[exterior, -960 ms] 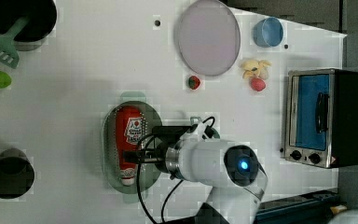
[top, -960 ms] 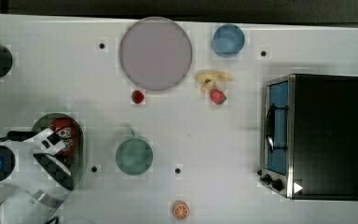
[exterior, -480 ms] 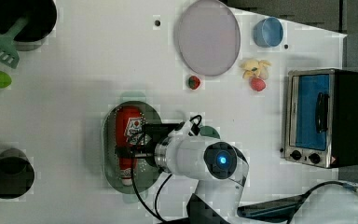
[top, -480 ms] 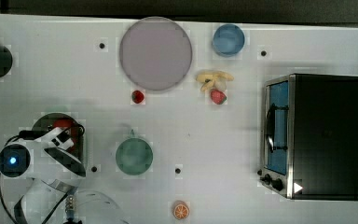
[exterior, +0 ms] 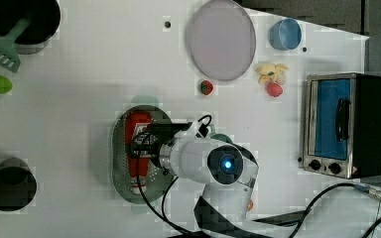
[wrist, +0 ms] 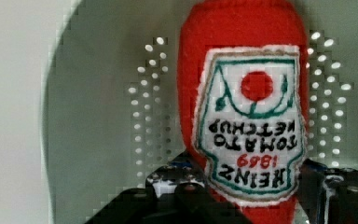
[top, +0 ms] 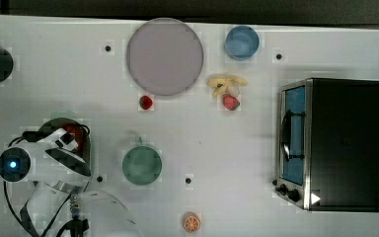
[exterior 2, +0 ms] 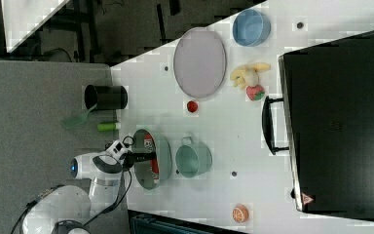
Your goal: Pick ketchup from strainer and place it on the table
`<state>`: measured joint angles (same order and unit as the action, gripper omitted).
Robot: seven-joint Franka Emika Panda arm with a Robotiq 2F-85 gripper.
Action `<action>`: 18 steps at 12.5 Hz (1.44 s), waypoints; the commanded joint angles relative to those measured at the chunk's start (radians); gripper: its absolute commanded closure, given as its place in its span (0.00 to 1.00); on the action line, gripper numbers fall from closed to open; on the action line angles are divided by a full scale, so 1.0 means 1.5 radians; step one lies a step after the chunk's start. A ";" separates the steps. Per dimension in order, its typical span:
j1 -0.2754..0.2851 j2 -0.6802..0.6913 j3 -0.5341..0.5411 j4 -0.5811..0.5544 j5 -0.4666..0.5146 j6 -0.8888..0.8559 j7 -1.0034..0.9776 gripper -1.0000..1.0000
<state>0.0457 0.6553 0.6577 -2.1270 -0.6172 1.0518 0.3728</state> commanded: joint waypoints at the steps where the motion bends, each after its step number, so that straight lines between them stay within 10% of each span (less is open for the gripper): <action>1: 0.010 -0.024 0.013 0.012 0.000 -0.007 0.044 0.44; 11: -0.156 -0.244 0.187 0.055 0.317 -0.273 -0.161 0.44; 18: -0.275 -0.344 0.153 0.158 0.356 -0.466 -0.375 0.44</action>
<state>-0.3010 0.1697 0.9082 -1.9277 -0.1078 0.3643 -0.0709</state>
